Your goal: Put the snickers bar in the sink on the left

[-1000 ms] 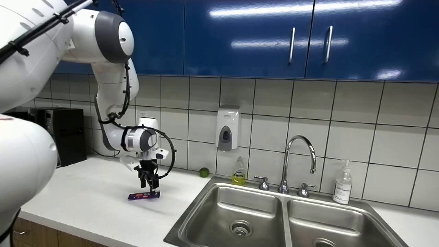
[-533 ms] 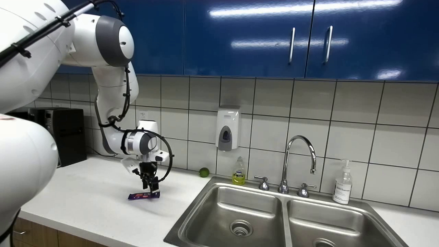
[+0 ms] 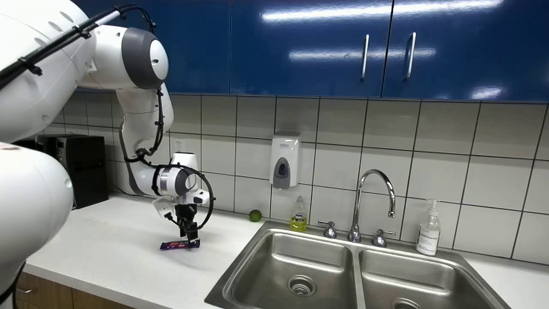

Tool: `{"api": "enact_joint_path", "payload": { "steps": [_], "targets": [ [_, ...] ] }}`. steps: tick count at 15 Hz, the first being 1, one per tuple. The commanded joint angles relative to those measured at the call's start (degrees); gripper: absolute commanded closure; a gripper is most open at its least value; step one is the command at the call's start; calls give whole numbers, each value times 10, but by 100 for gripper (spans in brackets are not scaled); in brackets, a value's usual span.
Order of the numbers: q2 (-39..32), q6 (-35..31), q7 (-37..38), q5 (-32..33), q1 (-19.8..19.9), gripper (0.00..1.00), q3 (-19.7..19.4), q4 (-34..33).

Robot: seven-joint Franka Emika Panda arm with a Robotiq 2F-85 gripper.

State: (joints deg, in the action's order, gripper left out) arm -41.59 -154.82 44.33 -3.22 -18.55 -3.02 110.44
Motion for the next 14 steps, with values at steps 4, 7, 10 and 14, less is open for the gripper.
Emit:
{"api": "enact_joint_path", "payload": {
  "steps": [4,7,10,14],
  "targets": [
    [-23,10,26,-11,-11,0,-4,-35],
    [-29,11,31,-11,-13,0,-4,-41],
    [-31,12,34,-11,-14,0,-2,-44],
    [-29,10,37,-10,-17,0,-3,-43]
  ]
}}
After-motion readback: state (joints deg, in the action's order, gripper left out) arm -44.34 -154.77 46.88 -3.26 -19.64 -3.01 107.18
